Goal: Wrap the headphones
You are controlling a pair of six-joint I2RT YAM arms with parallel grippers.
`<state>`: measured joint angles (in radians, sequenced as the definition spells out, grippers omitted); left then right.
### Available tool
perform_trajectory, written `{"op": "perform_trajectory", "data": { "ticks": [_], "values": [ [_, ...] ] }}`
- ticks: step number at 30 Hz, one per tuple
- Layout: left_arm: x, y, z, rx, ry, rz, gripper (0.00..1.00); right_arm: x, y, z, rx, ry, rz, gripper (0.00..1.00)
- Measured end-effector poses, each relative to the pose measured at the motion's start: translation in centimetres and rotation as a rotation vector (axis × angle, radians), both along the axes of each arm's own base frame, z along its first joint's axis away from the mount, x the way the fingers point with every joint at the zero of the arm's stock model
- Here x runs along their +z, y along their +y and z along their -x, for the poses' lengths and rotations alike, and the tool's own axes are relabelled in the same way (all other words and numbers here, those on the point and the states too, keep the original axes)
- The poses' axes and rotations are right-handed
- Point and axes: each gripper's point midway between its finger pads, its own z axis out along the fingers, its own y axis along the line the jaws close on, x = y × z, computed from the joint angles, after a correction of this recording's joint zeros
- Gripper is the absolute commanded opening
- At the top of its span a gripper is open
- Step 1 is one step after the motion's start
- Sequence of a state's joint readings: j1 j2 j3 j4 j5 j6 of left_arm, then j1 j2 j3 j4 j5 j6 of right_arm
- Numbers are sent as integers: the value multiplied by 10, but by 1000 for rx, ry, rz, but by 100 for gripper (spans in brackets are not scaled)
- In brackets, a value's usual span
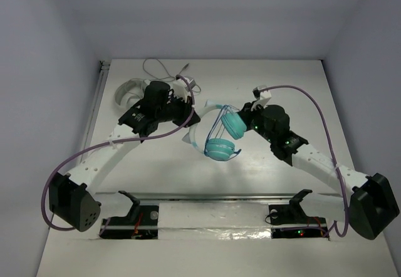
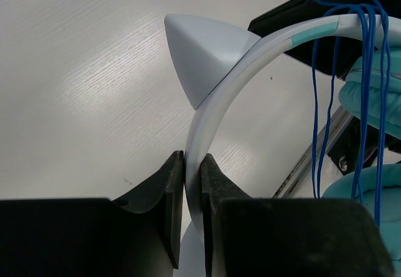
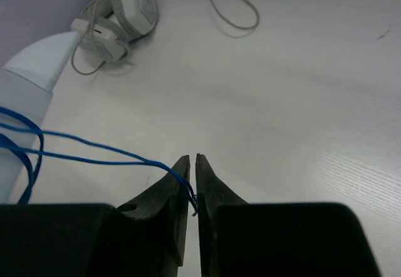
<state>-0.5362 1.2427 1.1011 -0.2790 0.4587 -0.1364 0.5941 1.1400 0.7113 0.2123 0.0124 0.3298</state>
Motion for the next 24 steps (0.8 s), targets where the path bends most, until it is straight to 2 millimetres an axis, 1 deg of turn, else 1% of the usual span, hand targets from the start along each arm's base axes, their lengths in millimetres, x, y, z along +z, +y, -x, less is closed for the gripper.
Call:
{"op": "perform_trajectory", "data": {
  "ticks": [3, 4, 5, 12, 18, 21, 24],
  "values": [
    [7, -3, -4, 17, -11, 30, 0, -3, 6, 5, 42, 4, -51, 22],
    [9, -4, -5, 23, -13, 39, 0, -5, 8, 7, 55, 4, -70, 28],
    [11, -5, -7, 28, -15, 49, 0, -7, 10, 9, 65, 9, -88, 29],
    [24, -10, -13, 51, -28, 107, 0, -23, 24, 12, 124, 34, -166, 30],
    [31, -13, -22, 101, -39, 155, 0, -28, 30, 21, 162, 44, -247, 33],
    [27, -13, -29, 153, -43, 170, 0, -32, 30, 30, 175, 67, -287, 32],
    [16, -12, -34, 212, -27, 185, 0, -40, 26, 40, 167, 111, -330, 29]
  ]
}}
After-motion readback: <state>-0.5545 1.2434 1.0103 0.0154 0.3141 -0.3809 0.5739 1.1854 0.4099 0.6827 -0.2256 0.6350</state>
